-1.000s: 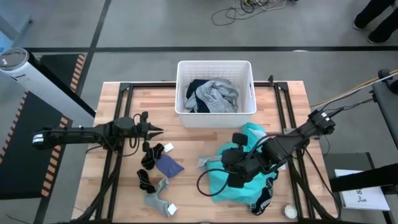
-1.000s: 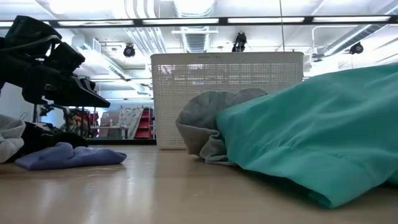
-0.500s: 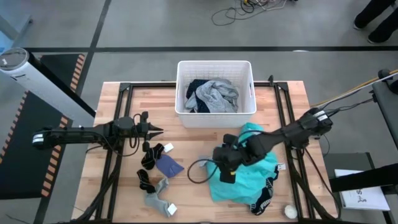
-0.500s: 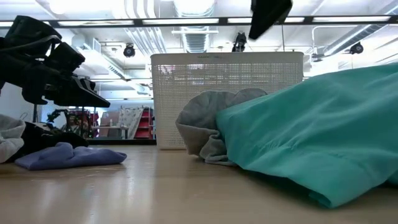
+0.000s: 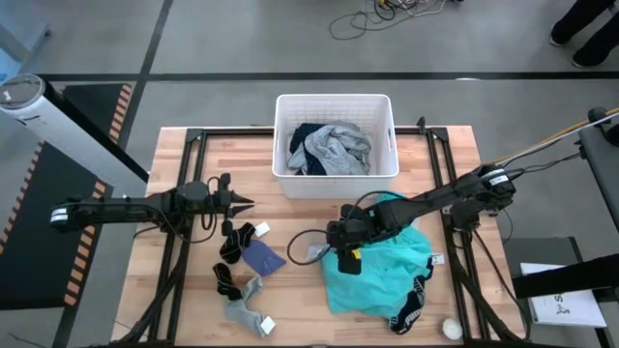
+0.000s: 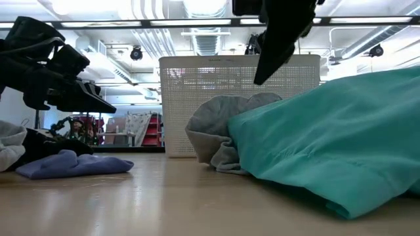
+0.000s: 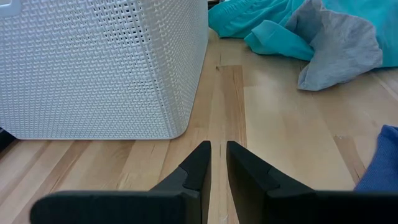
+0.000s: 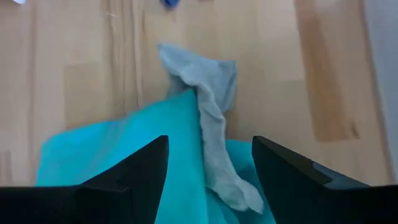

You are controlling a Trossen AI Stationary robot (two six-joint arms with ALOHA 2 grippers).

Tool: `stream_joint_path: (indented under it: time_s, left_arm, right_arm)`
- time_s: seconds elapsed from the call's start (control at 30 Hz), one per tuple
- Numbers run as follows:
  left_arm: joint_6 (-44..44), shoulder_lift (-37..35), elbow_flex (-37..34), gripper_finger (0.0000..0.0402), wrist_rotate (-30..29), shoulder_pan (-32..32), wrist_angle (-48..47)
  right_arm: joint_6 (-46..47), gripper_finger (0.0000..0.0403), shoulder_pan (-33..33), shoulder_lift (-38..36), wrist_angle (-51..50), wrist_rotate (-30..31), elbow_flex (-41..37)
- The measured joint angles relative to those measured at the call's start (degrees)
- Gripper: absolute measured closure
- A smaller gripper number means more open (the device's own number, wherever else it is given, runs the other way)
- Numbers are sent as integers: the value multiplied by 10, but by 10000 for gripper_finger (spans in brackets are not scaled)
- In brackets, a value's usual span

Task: Sort clothes
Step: Put the right gray sock into the white laundry bin

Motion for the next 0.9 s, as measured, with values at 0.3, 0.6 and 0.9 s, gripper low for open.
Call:
stream_joint_path:
  time_s: [0.3, 0.6, 0.9]
  left_arm:
    - [0, 0, 0, 364, 0, 0, 0]
    - [0, 0, 0, 364, 0, 0, 0]
    - [0, 0, 0, 364, 0, 0, 0]
  right_arm:
    - [-2, 212, -21, 0, 19, -4, -35]
    - [-3, 261, -26, 0, 57, -46, -63]
    - [-7, 394, -26, 0, 55, -49, -58]
